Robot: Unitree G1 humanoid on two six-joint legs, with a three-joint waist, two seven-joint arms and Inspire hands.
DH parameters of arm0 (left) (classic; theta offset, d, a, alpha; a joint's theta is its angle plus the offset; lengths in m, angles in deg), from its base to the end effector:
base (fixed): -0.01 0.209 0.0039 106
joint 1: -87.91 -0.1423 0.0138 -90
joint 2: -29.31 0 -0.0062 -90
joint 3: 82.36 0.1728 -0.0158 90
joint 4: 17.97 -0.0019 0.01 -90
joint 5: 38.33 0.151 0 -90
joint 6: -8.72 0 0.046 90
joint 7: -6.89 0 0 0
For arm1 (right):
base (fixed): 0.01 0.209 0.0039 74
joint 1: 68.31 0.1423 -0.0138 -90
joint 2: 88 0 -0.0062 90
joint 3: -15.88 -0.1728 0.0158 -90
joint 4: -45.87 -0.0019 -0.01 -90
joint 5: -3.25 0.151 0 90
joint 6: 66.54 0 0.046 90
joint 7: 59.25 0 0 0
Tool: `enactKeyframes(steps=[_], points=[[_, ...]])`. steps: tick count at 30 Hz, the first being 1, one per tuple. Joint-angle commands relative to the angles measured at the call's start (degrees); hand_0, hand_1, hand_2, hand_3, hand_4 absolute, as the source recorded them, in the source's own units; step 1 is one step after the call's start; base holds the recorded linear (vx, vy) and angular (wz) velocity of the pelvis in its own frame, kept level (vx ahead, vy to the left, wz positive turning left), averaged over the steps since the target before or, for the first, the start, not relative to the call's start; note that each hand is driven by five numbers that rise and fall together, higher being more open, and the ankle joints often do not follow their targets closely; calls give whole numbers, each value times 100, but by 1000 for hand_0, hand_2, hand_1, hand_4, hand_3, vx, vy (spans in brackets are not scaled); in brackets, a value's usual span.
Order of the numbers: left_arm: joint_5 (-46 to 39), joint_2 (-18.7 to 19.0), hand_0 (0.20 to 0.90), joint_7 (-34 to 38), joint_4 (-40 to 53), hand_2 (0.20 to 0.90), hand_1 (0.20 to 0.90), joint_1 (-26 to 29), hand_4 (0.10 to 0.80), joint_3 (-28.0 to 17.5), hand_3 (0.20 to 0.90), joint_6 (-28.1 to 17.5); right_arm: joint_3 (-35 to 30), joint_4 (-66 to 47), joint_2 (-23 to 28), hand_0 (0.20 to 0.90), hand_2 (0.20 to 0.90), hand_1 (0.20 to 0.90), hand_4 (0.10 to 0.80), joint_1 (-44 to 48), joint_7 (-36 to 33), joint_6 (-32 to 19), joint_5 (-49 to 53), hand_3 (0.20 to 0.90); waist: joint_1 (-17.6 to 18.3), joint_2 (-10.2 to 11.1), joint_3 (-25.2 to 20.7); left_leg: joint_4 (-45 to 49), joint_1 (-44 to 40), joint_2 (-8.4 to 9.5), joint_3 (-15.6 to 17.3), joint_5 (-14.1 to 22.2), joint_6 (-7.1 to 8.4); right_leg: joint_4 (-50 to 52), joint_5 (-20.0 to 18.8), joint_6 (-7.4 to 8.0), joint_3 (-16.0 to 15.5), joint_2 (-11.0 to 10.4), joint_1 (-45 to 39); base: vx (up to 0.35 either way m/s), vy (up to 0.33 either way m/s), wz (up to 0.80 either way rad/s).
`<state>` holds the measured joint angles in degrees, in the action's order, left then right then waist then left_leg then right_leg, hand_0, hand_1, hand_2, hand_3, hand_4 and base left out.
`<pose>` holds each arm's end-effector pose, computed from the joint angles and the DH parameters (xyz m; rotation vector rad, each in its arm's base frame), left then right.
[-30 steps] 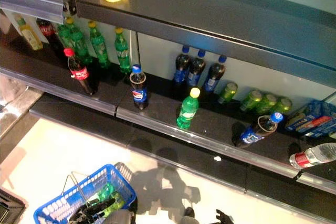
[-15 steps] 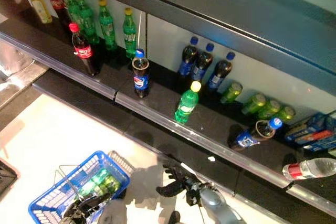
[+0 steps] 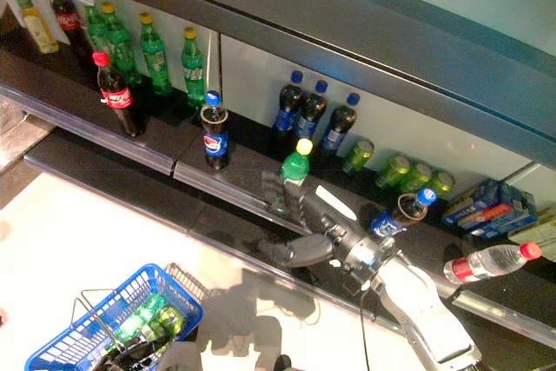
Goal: Pick up the drink and place into the basket.
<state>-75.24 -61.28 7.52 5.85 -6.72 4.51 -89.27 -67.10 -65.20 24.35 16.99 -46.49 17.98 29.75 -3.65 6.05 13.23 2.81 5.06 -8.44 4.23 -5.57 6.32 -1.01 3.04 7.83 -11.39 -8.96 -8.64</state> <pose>0.0642 0.2528 -0.1082 -0.3049 0.9618 0.6197 0.1941 -0.2004 0.1260 -0.1880 -0.2426 0.5132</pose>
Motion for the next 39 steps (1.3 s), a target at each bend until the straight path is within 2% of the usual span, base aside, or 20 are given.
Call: enactKeyframes(steps=[1,6,8,11,17,20,24,28,32,39], points=[[350,-94,300,-300,107,300,300,-391,100,121,200,-652,-760,-480,-118,900,900,900,800,212,-1244,-936,-87,900,92,-314,-468,464,403,-467,-119,111,217,872,338,-76,293,-101,245,61,65,-5],[284,-173,300,-363,141,300,300,-474,100,157,200,-683,-772,-364,-259,900,900,900,800,83,-1453,-772,-64,900,181,-408,-420,606,432,-485,-109,147,221,1066,408,-137,337,-92,388,41,51,-4],[219,-204,300,-427,240,300,300,-541,100,238,200,-660,-625,-211,-231,900,900,900,800,-16,-1562,-701,-299,900,211,-469,-323,734,488,-471,-144,160,229,1271,467,-201,351,-88,530,59,99,2],[157,-255,300,-365,366,300,300,-635,100,387,200,-644,-447,49,-219,900,900,900,800,-13,-1866,-725,-100,900,186,-513,-175,927,545,-441,-184,209,213,1536,564,-269,324,-98,633,109,90,7],[-61,-305,300,-418,443,300,300,-461,100,715,200,-622,116,610,-562,900,900,900,800,311,-2830,-950,-525,900,119,-651,207,1279,776,-286,-434,144,218,2101,665,-364,347,-181,1062,44,95,6],[-245,-291,300,-389,561,300,300,-285,100,1015,200,-641,470,1142,-652,900,900,900,800,808,-3356,-1044,-591,900,18,-727,496,1453,963,-202,-552,94,211,2343,651,-407,306,-257,1310,-61,68,6],[-351,-342,300,-324,621,300,300,-115,100,1235,200,-731,538,1683,-926,900,900,900,800,1392,-4265,-1167,-959,900,-54,-841,780,1574,1113,-72,-645,28,202,2567,651,-458,263,-339,1519,-45,71,4],[-414,-344,300,-388,648,300,300,23,100,1396,200,-756,519,1867,-1082,900,900,900,800,1915,-4832,-1069,-1281,900,-117,-984,1023,1647,1251,98,-726,-8,184,2722,624,-476,230,-436,1731,-70,79,7],[-498,-343,300,-484,629,300,300,115,100,1460,200,-767,557,1964,-1145,900,900,900,800,2323,-5228,-855,-1427,900,-143,-1109,1234,1717,1331,193,-725,-71,168,2814,593,-478,220,-509,1862,-26,79,2],[-538,-329,300,-508,710,300,300,237,100,1547,200,-824,551,2019,-1381,900,900,900,800,2643,-5689,-786,-1557,900,-182,-1090,1528,1829,1501,247,-712,-19,114,2871,492,-441,237,-537,2046,-14,2,-1]])
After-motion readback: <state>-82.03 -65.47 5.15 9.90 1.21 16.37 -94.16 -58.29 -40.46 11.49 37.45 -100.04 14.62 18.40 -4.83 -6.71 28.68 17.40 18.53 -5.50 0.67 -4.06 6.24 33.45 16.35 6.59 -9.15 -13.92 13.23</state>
